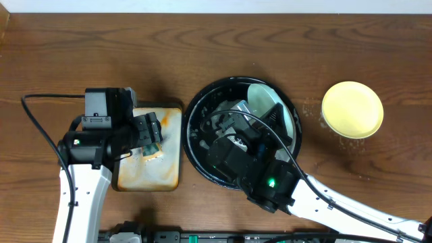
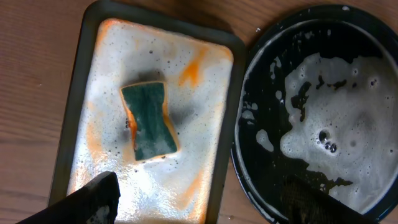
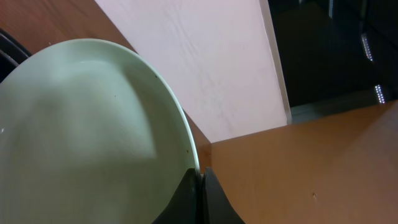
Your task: Clean dirty plates on tray and stack at the side
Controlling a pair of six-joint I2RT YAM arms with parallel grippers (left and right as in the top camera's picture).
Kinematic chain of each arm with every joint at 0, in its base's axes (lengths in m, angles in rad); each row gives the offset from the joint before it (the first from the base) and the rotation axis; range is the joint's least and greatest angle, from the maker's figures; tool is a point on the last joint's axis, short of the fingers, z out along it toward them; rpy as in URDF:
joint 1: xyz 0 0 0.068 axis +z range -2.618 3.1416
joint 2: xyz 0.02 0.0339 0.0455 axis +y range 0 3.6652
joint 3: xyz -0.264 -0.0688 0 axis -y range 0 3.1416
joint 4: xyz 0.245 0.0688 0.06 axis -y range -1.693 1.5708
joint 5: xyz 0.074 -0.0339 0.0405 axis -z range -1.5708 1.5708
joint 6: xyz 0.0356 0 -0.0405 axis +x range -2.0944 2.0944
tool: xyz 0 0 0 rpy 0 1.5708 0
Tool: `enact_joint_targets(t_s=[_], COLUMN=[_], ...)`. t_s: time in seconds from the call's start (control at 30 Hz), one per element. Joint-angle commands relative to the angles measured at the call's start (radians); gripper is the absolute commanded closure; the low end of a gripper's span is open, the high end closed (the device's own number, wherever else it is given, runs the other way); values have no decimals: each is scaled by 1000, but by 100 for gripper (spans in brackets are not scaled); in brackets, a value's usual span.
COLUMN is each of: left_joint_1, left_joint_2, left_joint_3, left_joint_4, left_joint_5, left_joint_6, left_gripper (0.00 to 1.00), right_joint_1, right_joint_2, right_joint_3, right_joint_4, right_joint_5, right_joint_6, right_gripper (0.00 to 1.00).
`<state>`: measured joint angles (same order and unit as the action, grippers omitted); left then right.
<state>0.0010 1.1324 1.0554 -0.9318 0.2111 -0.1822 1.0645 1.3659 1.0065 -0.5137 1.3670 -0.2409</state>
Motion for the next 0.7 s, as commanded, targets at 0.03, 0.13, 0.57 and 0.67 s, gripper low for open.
enact_joint_targets(t_s=[0.03,0.13,0.57,0.67], left_joint_1=[5,5,5,5], left_joint_2=[2,2,2,2], left_joint_3=[24,24,24,24], left_joint_4=[-2,-2,-2,-2], left_joint_5=[5,6,5,5], left_joint_6=[10,10,10,10], left_gripper=[16,16,16,16], right_joint_1=[10,10,10,7], right_joint_2=[-19,-19,-19,-19], right_joint_3=[9,9,9,9], right_joint_4=[2,2,2,-14], right_joint_5=[43,43,28,-44], right_joint_6=[-3,-3,10,46], right_gripper=[99,99,99,99])
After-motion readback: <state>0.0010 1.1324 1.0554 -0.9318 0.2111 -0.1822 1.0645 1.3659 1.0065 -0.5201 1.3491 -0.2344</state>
